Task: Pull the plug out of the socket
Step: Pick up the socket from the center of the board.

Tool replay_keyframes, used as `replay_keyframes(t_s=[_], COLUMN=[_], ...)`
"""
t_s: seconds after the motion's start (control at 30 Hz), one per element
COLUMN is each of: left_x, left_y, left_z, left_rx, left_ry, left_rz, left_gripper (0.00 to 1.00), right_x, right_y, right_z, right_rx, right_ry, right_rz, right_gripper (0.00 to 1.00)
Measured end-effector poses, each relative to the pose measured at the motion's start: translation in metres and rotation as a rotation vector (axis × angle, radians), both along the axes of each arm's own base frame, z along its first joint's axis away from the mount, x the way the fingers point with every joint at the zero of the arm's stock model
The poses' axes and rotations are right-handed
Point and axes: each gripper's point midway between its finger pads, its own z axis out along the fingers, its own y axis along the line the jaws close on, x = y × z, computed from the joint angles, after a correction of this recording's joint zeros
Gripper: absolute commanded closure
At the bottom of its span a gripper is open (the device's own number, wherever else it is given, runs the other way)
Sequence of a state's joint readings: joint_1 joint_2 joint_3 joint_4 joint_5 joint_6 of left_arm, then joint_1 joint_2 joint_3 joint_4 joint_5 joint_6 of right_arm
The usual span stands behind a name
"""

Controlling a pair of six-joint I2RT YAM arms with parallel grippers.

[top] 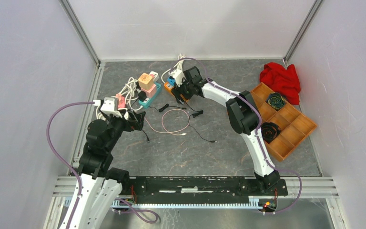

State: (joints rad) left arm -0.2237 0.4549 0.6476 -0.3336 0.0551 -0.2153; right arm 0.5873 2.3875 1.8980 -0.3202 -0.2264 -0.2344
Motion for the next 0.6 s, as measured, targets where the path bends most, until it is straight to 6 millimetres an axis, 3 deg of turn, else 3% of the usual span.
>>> replay_keyframes(t_s=[0.17, 0.47, 0.6], left_x=[0.0, 0.0, 0.0], left_y=[-0.0001, 0.0, -0.0001], left_z=[0.0, 0.0, 0.0], left_rx=[0.0, 0.0, 0.0], left_ry=[0.0, 0.0, 0.0], left_rz=[0.0, 0.0, 0.0], left_gripper=[0.0, 0.0, 0.0], right_x=[-0.0003, 0.0046, 0.0078], right_y=[0.0005, -0.0036, -0.0076], right_z=[-0.0006, 0.0005, 0.0006], right_rx=[0.002, 0.002, 0.006], right_ry=[0.004, -0.002, -0.003], right_rz=[-0.002, -0.023, -0.03], right_gripper=[0.41, 0.86, 0.99])
